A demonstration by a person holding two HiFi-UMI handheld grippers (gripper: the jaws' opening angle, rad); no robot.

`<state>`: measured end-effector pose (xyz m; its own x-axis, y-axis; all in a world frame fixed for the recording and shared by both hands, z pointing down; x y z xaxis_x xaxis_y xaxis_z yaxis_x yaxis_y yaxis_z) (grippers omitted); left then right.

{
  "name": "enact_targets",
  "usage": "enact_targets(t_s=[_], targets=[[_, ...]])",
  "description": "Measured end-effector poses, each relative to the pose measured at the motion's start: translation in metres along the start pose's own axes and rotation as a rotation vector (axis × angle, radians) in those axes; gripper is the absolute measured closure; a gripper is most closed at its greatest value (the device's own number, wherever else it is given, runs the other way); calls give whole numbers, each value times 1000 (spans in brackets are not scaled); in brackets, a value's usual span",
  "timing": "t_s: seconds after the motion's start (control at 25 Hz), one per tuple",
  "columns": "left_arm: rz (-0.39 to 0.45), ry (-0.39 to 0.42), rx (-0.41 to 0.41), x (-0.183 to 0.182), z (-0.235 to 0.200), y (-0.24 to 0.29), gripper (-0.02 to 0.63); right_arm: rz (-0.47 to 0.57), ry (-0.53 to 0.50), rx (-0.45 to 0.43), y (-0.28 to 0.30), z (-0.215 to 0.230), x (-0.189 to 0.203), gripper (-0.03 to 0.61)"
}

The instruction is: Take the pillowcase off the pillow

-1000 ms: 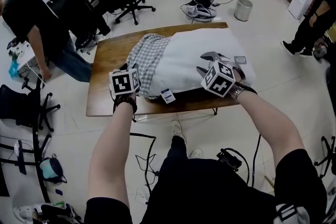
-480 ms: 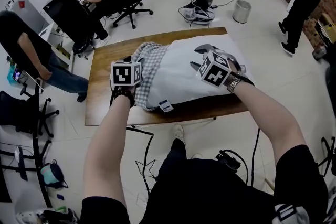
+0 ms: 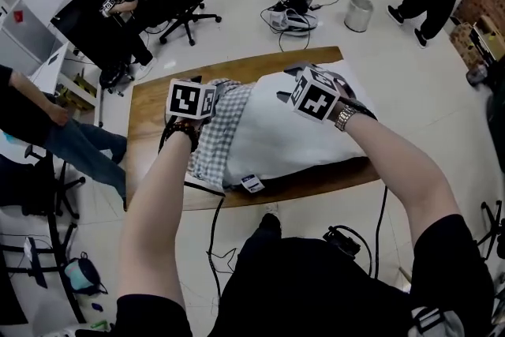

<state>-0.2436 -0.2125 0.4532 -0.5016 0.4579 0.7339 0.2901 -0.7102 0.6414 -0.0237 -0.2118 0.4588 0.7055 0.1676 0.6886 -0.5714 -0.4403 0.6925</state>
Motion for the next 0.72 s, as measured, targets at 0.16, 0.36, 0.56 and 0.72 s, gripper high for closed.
enact_targets(t_s=[0.16,0.36,0.56,0.72], targets=[[-42,53,66,-8,-15,30,357,-30,44,-52,29,18,-7,330],[-104,80,147,-9,-43,63,357,-64,95,-118,68,40,-16,308],[-166,77,243,-6,-71,102,357,-122,178,-208,102,65,-25,273],[-215,85,325,-7,-98,126,354,-185,224,-281,127,82,-45,250]])
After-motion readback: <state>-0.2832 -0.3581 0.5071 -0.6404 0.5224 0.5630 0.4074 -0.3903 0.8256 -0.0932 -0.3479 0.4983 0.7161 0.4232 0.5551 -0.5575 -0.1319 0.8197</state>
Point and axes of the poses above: the fingertips, and each gripper's own axes: y forward along the fingers, z to its right, x out of its underside, the point moved 8 cm from there along -y, backward along the fingers, and after that the axes turned 12 degrees about y, right-handed, at the moved point
